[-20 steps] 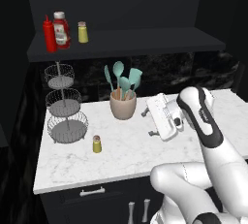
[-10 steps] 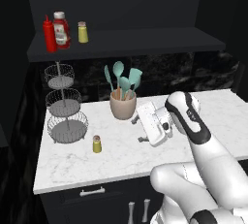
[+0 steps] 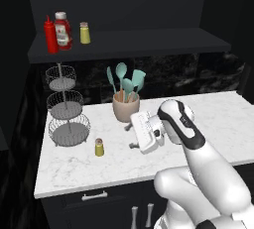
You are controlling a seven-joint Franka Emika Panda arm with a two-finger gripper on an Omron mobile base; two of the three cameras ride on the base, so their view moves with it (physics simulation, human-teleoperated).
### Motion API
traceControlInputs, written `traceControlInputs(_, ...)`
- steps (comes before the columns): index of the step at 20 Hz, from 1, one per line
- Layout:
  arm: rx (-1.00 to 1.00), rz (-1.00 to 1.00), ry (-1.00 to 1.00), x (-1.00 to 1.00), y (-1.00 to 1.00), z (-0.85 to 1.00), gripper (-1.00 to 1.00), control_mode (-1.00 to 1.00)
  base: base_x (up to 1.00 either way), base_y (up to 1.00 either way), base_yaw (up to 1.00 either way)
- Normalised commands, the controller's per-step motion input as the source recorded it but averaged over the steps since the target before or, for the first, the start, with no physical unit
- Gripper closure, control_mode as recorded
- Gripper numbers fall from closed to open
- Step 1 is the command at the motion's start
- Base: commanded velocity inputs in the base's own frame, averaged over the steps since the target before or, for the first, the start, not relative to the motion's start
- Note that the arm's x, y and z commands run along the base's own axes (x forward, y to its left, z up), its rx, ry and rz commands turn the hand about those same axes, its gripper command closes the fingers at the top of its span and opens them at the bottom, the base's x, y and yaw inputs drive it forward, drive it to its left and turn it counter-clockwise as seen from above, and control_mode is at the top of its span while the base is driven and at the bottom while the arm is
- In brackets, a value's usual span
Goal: Put the shaker and condiment bottle from the counter next to their counterparts in the cabinet.
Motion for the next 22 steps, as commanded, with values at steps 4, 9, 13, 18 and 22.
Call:
traceControlInputs(4,0.04,-0.05,0.06,0.00,0.27,-0.31,-1.00,-1.00,0.00,0.00,0.00)
traceControlInputs(9,0.01,-0.08,0.03,0.00,0.27,-0.50,-1.00,-1.00,0.00,0.00,0.00)
traceControlInputs(13,0.04,-0.07,0.02,0.00,0.16,-0.34,-1.00,-1.00,0.00,0.00,0.00)
traceControlInputs(18,0.04,-0.05,0.01,0.00,0.05,-0.46,-1.00,-1.00,0.00,0.00,0.00)
traceControlInputs(22,0.05,-0.04,0.04,0.04,0.00,-0.34,-1.00,-1.00,0.00,0.00,0.00)
